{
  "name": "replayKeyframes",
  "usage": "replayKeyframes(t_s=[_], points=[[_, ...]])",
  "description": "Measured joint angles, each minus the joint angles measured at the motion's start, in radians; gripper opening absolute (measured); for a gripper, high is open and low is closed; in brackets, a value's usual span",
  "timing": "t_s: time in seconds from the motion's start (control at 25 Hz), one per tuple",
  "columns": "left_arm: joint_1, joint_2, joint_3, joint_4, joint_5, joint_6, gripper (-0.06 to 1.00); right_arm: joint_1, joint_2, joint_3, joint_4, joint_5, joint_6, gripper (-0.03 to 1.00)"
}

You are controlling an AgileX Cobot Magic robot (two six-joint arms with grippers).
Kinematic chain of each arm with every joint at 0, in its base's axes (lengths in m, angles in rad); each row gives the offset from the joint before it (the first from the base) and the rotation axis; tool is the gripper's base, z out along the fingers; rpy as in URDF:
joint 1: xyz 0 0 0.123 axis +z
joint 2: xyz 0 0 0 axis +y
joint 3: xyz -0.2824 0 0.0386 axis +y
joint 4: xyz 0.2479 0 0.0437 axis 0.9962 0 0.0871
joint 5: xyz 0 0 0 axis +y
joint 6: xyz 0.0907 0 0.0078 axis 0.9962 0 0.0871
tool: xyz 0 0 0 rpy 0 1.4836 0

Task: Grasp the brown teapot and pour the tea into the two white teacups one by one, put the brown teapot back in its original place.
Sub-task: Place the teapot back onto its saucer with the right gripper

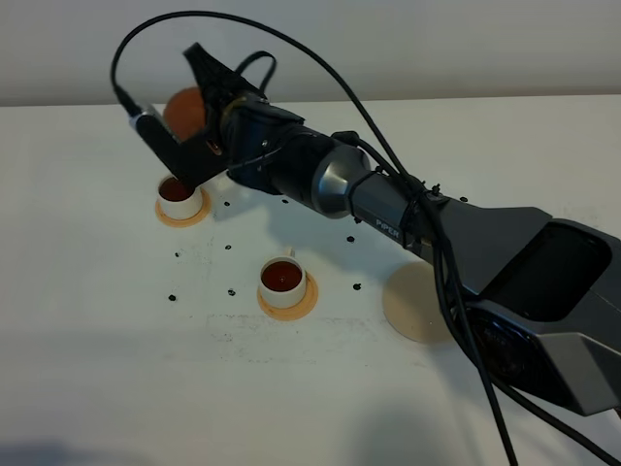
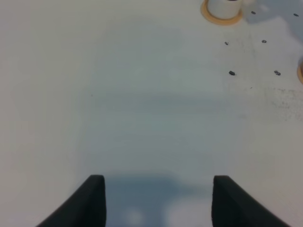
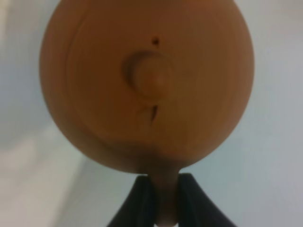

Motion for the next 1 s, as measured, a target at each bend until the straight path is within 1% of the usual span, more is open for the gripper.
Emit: replayKeyframes(t_s=[0.12, 0.32, 0.52, 0.64, 0.72, 0.84, 1.0], points=[[0.000, 0.000, 0.000, 0.000, 0.000, 0.000, 0.48, -0.022, -0.013, 0.000, 0.188, 0.061, 0.024, 0.12], [0.000, 0.000, 0.000, 0.000, 0.000, 0.000, 0.48, -0.073, -0.066, 0.000, 0.468, 0.171, 0.088, 0.12], [0.000, 0.000, 0.000, 0.000, 0.000, 0.000, 0.48, -0.120, -0.099, -0.001, 0.673, 0.276, 0.177, 0.12], [0.000, 0.000, 0.000, 0.000, 0.000, 0.000, 0.48, -0.133, -0.099, -0.001, 0.774, 0.339, 0.195, 0.12], [0.000, 0.000, 0.000, 0.000, 0.000, 0.000, 0.48, -0.133, -0.099, -0.001, 0.818, 0.358, 0.209, 0.12], [0.000, 0.000, 0.000, 0.000, 0.000, 0.000, 0.48, -0.134, -0.099, -0.001, 0.839, 0.360, 0.252, 0.12], [0.000, 0.000, 0.000, 0.000, 0.000, 0.000, 0.48, -0.139, -0.099, -0.001, 0.843, 0.368, 0.319, 0.12]])
